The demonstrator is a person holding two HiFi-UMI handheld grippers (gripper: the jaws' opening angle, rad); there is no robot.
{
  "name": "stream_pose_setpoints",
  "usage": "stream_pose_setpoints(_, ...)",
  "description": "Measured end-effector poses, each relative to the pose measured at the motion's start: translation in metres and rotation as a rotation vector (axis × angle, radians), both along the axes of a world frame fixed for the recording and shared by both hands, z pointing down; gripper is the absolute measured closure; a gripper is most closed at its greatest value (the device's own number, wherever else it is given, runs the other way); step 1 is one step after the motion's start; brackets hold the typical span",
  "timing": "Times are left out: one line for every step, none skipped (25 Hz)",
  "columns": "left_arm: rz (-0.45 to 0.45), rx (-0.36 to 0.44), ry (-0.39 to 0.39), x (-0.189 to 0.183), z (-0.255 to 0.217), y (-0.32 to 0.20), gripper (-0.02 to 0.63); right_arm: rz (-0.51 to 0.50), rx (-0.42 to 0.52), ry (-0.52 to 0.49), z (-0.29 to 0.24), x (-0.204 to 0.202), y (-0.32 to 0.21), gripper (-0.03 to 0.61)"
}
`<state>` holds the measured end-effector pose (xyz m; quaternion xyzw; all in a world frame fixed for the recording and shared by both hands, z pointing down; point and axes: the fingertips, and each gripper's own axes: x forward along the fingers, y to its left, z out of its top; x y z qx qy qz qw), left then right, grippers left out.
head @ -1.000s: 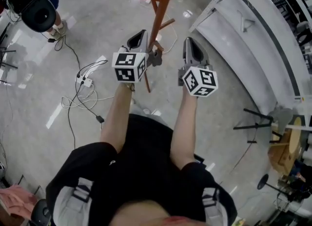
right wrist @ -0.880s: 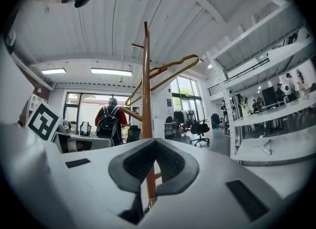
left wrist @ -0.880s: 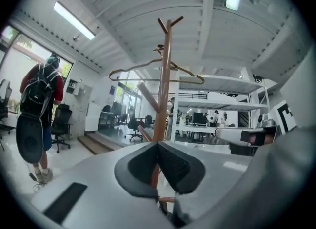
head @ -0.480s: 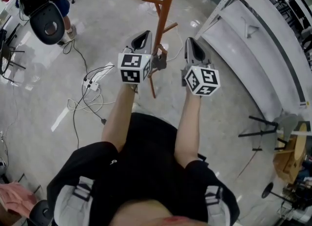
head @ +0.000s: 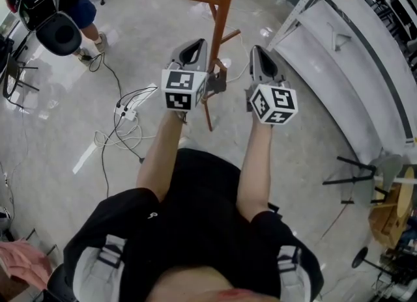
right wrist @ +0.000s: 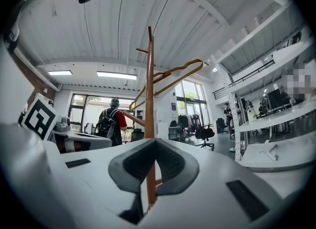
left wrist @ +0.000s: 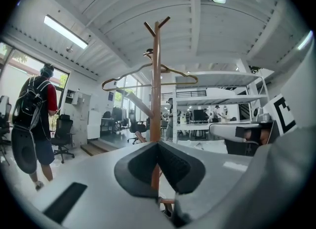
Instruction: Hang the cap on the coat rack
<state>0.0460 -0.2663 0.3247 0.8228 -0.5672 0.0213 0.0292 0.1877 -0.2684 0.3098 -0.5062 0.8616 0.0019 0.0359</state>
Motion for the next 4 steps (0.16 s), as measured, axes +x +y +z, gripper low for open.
stream_pose_setpoints(-0.001,-0.001,0.006,0.0001,-0.0017,-0.0008,0.615,-0.002,0.000,-0.001,-0.0011,0.0001,-0.0012,0.583)
stream_pose_setpoints(-0.002,-0.002,0.008,0.0007,-0.0030,-0.0015,0.615,-0.003,0.000,-0.001,-0.0021,0.0005,-0.0022,0.583)
stream_pose_setpoints(-0.003,-0.002,0.007,0.0017,-0.0039,-0.0022,0.615,-0.004,0.000,-0.001,-0.0028,0.0011,-0.0032,0.583)
stream_pose_setpoints(-0.004,-0.002,0.004,0.0027,-0.0048,-0.0029,0.615,-0.005,0.000,-0.001,-0.0036,0.0017,-0.0041,0.583)
